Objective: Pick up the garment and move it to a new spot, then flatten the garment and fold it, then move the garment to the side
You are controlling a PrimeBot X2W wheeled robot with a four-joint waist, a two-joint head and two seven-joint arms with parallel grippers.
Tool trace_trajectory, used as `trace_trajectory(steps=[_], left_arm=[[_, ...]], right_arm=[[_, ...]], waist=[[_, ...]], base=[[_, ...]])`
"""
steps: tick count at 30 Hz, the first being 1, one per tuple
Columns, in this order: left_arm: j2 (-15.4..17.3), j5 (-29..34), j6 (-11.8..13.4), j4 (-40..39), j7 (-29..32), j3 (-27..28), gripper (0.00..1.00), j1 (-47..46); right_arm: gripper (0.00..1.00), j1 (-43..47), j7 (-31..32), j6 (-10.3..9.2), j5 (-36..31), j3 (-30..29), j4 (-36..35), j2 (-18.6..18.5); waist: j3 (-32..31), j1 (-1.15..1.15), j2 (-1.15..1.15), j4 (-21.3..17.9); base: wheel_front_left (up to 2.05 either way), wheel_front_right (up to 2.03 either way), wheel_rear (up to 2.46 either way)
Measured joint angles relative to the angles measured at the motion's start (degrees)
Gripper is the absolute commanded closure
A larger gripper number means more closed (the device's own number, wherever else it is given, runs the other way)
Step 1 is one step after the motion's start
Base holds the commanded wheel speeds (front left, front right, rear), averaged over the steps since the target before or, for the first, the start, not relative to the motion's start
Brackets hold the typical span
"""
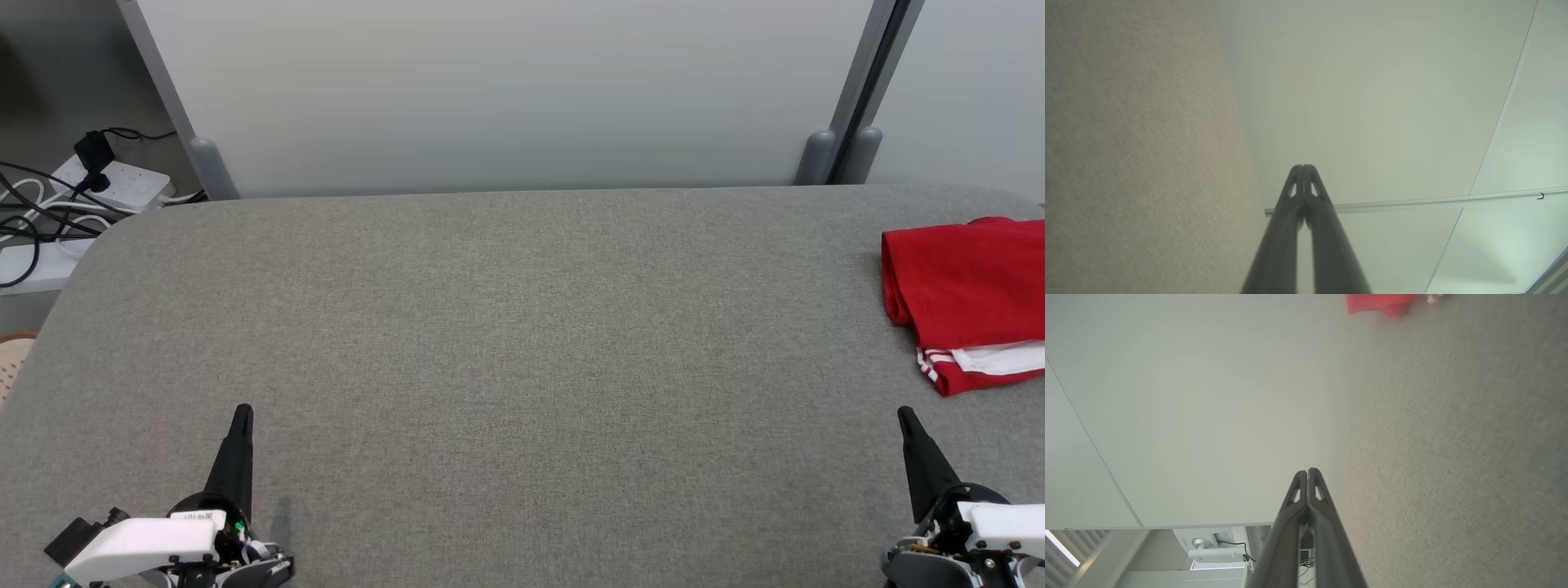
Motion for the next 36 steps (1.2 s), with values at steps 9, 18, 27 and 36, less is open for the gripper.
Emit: trace_trajectory(steps=[9, 18, 27, 36], left_arm=[[0.0, -0.01, 0.0, 0.0, 0.0, 0.0, 1.0, 0.0], [0.0, -0.03, 0.0, 0.0, 0.0, 0.0, 1.0, 0.0], [0.0, -0.03, 0.0, 0.0, 0.0, 0.0, 1.0, 0.0], [0.0, -0.03, 0.0, 0.0, 0.0, 0.0, 1.0, 0.0]], right_arm=[[1.0, 0.0, 0.0, 0.0, 0.0, 0.0, 0.0, 0.0], [1.0, 0.0, 0.0, 0.01, 0.0, 0.0, 0.0, 0.0], [1.0, 0.0, 0.0, 0.0, 0.0, 0.0, 0.0, 0.0], [1.0, 0.0, 0.0, 0.01, 0.0, 0.0, 0.0, 0.0]], waist=[[0.0, 0.0, 0.0, 0.0], [0.0, 0.0, 0.0, 0.0], [0.0, 0.0, 0.0, 0.0], [0.0, 0.0, 0.0, 0.0]], base=[[0.0, 0.0, 0.0], [0.0, 0.0, 0.0], [0.0, 0.0, 0.0], [0.0, 0.0, 0.0]])
